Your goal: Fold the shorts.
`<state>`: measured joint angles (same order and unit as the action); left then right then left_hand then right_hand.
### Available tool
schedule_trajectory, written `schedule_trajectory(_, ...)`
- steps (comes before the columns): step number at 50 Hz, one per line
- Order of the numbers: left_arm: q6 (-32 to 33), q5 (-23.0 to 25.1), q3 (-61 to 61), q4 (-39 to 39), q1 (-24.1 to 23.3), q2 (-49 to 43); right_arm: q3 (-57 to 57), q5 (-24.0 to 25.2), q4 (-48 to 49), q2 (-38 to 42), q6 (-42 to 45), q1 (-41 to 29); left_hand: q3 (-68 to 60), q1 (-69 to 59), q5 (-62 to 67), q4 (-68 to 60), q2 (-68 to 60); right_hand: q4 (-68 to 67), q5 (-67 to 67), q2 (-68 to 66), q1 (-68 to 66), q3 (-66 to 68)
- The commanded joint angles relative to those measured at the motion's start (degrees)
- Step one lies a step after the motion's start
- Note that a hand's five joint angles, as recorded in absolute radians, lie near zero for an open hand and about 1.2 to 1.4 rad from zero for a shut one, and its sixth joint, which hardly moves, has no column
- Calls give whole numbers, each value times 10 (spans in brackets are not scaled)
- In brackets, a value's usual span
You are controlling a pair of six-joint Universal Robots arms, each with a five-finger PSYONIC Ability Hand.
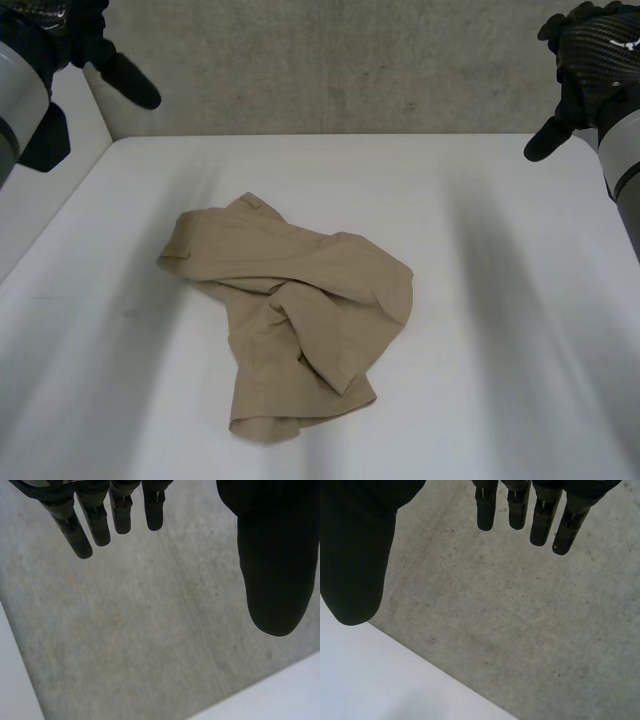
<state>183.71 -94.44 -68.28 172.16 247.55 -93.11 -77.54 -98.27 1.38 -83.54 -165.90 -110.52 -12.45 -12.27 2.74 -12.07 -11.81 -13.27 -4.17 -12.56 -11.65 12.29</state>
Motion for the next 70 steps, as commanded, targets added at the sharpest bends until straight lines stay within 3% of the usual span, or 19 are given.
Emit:
schedule_trajectory(1, 2, 37, 28, -97, 25, -16, 41, 8, -83, -6, -60, 2, 22, 21, -25, 19, 16, 33, 42, 26, 17, -23)
schedule_trajectory(11, -24, 94, 37, -146, 51, -19, 52, 11, -97, -8, -45, 2, 22, 21, -25, 19, 16, 33, 42, 26, 17, -23)
schedule_trajectory(31, -18, 103, 20, -145, 65, -18, 41, 70, -98, -7, -21, -5, 24, 22, -27, 20, 18, 33, 42, 26, 17, -23)
schedule_trajectory(34, -13, 103, 10, -127, 67, -20, 33, 114, -103, -1, 13, -5, 24, 22, -27, 20, 18, 33, 42, 26, 17, -23)
schedule_trajectory(36, 0, 102, -11, -80, 69, -30, 29, 128, -106, 0, 26, -6, 24, 22, -27, 20, 18, 33, 42, 26, 17, -23)
schedule_trajectory(38, 11, 102, -23, -51, 69, -39, 6, 181, -121, 10, 92, -6, 24, 22, -27, 20, 18, 33, 42, 26, 17, -23)
schedule_trajectory(40, 33, 102, -37, -9, 69, -58, -4, 204, -128, 17, 117, -6, 22, 21, -25, 19, 16, 33, 42, 26, 17, -23)
schedule_trajectory(45, 91, 103, -45, 57, 66, -112, -20, 253, -139, 54, 137, -18, 22, 21, -25, 19, 16, 33, 42, 26, 17, -23)
schedule_trajectory(57, 251, 106, -17, 161, 66, -305, 27, 244, -59, 224, -13, -72, 21, 19, -24, 17, 14, 33, 42, 26, 17, -23)
schedule_trajectory(58, 264, 110, -12, 164, 67, -323, 49, 229, -31, 275, -39, -86, 21, 19, -24, 17, 14, 33, 42, 26, 17, -23)
schedule_trajectory(67, 309, 178, 19, 165, 80, -412, 141, 129, -21, 395, -37, -122, -13, -15, 10, -17, -19, 33, 42, 26, 17, -23)
schedule_trajectory(70, 309, 181, 26, 166, 80, -420, 187, 107, -21, 436, -29, -123, -102, -104, 99, -106, -108, -7, 2, -14, -23, 16)
